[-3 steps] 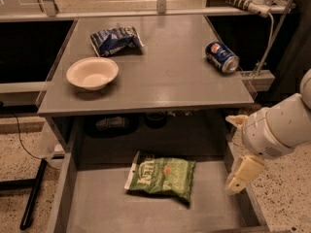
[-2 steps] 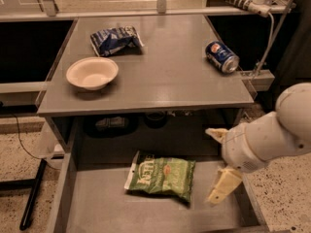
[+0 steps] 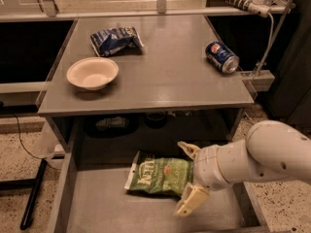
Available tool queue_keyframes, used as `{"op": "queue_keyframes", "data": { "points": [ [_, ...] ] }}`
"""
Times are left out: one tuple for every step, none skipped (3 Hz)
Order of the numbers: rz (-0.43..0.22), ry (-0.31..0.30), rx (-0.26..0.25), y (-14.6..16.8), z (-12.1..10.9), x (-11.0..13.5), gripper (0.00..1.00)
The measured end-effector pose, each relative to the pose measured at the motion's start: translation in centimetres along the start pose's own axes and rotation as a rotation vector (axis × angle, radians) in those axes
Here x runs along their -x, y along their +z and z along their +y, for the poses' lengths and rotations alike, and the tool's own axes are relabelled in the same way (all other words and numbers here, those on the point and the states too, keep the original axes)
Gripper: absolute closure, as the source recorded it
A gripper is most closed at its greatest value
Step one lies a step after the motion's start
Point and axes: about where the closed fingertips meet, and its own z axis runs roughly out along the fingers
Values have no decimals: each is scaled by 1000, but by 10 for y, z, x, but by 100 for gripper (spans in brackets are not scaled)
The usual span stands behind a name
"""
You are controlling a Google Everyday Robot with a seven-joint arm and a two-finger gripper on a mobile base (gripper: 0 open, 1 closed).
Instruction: Pick green jalapeno chip bag from top drawer and place on counter
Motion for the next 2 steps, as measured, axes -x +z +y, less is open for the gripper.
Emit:
{"op": "queue_keyframes", "data": {
  "points": [
    [-30,-15,-30,33,5,-2,0],
    [24,-13,-75,61,-3,-25,0]
  ]
}}
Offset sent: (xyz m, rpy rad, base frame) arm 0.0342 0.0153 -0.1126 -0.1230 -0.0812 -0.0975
